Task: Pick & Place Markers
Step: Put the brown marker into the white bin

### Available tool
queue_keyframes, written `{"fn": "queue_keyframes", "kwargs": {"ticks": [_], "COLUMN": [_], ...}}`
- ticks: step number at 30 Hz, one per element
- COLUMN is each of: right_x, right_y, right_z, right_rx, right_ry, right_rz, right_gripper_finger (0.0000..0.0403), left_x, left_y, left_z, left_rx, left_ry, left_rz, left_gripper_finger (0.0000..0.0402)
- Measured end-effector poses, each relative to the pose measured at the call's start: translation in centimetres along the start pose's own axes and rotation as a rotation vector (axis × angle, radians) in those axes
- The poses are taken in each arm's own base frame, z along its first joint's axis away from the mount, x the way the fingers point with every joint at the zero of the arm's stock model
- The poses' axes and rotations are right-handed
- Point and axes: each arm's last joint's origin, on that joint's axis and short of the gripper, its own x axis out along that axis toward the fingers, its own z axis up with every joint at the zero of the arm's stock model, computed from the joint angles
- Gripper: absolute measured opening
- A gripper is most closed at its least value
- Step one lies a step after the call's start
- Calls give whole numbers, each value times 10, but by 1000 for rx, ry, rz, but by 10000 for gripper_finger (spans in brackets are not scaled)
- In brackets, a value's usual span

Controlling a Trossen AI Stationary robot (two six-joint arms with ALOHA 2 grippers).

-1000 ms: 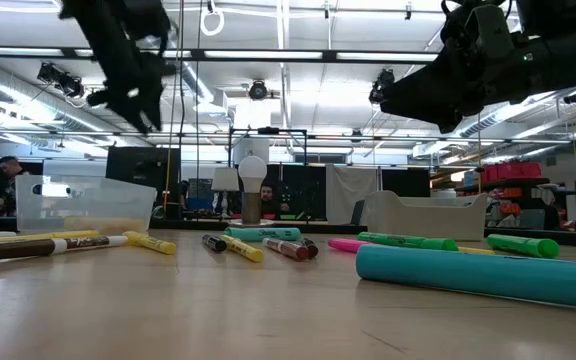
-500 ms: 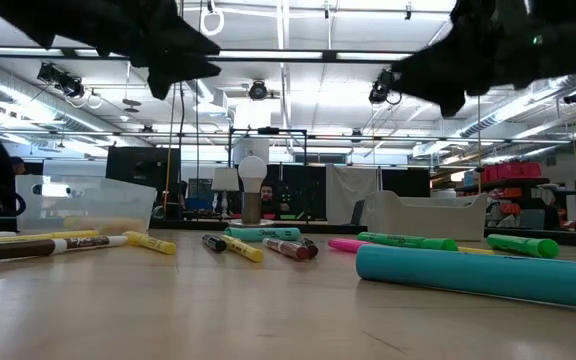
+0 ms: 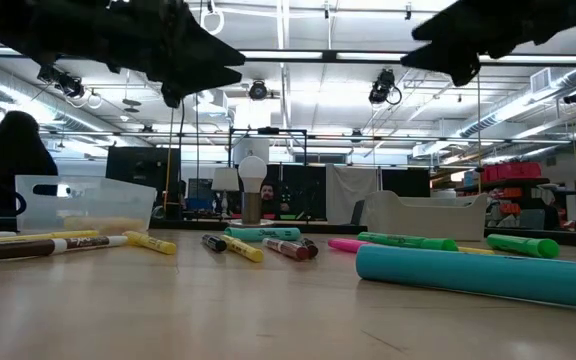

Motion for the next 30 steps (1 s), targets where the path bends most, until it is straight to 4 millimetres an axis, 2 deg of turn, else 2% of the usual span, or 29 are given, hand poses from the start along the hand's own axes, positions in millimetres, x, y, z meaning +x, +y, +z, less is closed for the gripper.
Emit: {"fn": "queue_keyframes", "kwargs": {"ticks": [4,9,13,19,24,30], "right_x": [9,24,43,71,81,94], "right_y": [4,9,16,27,31,22], "right_z": [-3,-28,-49,-67,-63,-52], "right_rx": [69,159,110,27,24,141], "right_ry": [217,452,537,525,410,249], "right_rz": [-42,-20,-20,98,112,-12], "right_gripper_finger": [235,235,235,235,235,235], "left_x": [6,10,11,11,8,3], "left_y": [3,7,8,6,-1,-13], "left_z": [-6,-11,-11,-8,-9,-11], "left_rx": [16,25,23,13,16,25], "left_ry": [9,28,21,-4,-5,2], "left_rz": [18,39,48,36,1,-51], "left_gripper_finger": [181,181,181,181,181,181]}}
